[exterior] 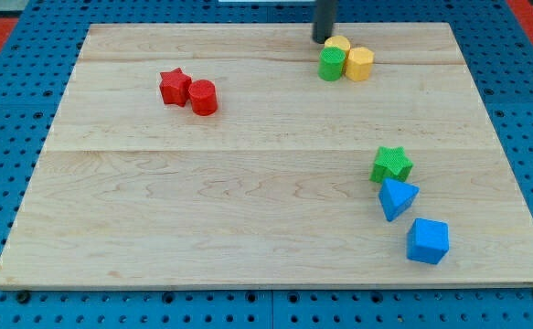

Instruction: Slide green circle below the yellow hexagon

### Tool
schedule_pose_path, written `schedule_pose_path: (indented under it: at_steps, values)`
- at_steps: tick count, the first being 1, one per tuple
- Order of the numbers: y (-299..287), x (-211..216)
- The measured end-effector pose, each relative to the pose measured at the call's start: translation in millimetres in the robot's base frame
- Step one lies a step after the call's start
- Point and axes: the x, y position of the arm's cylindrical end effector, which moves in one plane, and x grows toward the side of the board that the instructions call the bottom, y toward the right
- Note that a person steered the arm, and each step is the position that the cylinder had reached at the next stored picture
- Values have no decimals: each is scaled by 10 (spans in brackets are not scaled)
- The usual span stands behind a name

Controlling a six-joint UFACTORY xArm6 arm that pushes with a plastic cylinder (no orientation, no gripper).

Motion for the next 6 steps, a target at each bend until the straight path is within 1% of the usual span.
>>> schedule_pose_path:
  at_steps: [1, 2, 3, 4, 5, 6]
  values:
    - [11, -7]
    - [81, 402]
    - [259, 465]
    - [-74, 561]
    - [22, 299]
    - [311, 803]
